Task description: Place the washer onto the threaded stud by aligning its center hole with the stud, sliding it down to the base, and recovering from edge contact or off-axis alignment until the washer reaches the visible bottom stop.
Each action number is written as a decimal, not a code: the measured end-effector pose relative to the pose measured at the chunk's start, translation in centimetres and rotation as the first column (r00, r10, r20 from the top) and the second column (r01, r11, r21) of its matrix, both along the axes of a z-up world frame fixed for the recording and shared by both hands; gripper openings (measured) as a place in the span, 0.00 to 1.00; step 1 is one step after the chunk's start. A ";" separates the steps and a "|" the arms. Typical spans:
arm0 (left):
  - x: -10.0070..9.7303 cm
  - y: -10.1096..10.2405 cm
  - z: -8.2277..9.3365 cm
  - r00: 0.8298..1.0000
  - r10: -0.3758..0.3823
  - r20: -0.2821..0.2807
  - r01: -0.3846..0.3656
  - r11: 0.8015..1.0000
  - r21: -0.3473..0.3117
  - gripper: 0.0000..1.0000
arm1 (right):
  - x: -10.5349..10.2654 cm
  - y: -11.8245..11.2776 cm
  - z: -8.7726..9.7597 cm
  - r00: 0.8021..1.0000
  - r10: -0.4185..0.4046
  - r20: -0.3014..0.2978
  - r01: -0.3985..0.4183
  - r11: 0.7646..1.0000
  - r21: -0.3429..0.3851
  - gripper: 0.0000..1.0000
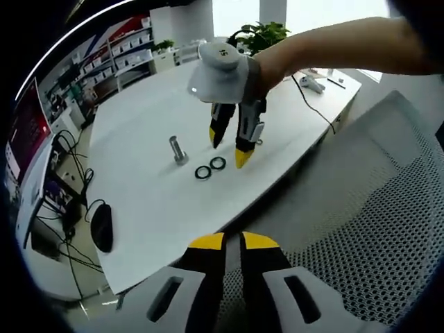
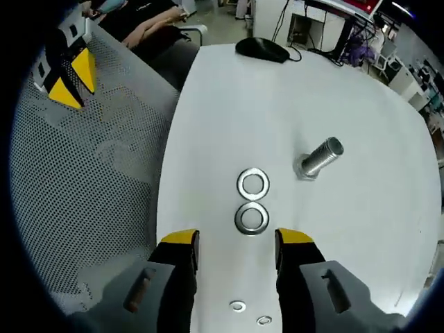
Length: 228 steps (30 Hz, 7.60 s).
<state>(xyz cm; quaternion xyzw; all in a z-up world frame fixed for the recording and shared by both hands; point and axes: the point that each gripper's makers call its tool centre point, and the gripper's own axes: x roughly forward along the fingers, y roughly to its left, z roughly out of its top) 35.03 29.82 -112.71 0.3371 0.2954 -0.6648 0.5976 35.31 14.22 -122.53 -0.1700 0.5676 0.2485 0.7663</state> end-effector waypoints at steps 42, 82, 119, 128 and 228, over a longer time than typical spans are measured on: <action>0.0 0.0 0.3 1.000 0.005 0.004 -0.005 1.000 -0.004 0.07 | 0.9 -0.7 -1.5 0.991 0.045 -0.130 -0.062 0.990 -0.128 0.29; 0.1 0.0 0.0 1.000 0.006 0.004 -0.006 1.000 -0.003 0.07 | 1.9 -1.0 -1.3 0.998 -0.015 -0.067 0.009 0.997 -0.081 0.23; 0.0 0.0 0.3 1.000 0.002 0.007 -0.002 1.000 -0.008 0.07 | 7.8 -2.4 6.1 0.992 -0.050 0.117 0.063 0.991 -0.115 0.23; 0.1 0.0 0.3 1.000 0.004 0.006 -0.004 1.000 -0.007 0.07 | 9.1 -2.6 5.8 0.990 -0.049 0.136 0.068 0.988 -0.139 0.23; 0.2 0.2 0.1 1.000 0.007 0.007 -0.007 1.000 0.000 0.08 | -13.5 -5.6 18.9 0.518 -0.744 0.423 0.507 0.665 0.548 0.35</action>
